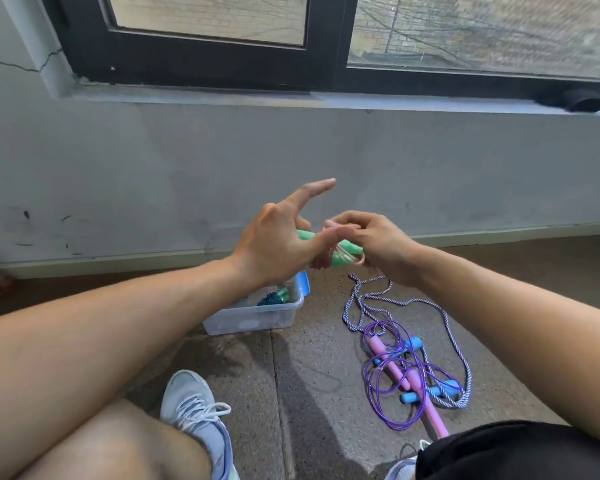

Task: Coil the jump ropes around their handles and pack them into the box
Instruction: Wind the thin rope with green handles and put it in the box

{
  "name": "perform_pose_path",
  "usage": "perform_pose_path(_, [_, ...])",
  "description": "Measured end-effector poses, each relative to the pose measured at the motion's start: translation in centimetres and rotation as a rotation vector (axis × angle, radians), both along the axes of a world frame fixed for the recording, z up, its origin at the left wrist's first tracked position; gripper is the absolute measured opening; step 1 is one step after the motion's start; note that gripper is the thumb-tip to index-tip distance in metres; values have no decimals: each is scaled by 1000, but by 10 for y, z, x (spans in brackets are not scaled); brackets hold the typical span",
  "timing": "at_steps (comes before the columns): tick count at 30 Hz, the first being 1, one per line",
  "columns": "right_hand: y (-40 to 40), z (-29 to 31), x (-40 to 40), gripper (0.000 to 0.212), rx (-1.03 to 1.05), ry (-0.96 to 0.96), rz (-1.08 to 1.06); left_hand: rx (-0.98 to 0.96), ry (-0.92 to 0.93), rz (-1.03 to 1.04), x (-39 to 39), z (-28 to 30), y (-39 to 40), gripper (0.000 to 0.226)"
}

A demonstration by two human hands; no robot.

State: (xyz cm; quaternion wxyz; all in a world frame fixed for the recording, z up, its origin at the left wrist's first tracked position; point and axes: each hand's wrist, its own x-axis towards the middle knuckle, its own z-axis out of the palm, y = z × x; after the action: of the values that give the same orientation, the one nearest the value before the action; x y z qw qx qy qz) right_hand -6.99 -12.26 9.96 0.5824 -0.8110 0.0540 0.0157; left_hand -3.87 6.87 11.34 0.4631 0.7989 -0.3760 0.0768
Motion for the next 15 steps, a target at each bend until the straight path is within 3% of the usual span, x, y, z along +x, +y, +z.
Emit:
perform_pose_path(2, [3, -7, -4, 18, 12, 100, 73, -151, 125, 53, 0, 0, -2, 24])
perform_pose_path(5, [10, -9, -8, 28, 146, 243, 210, -323, 328, 333, 19, -6, 0, 45])
perform_pose_path(9, [11, -15, -16, 32, 14, 375, 301, -182, 396, 829, 52, -12, 29, 56])
perform_pose_path(13, [-2, -31, -18, 23, -105, 327, 221, 0, 409, 931, 67, -33, 62, 54])
perform_pose_path(15, [-18, -36, -18, 27, -318, 288, 252, 37, 394, 954, 70, -39, 70, 53])
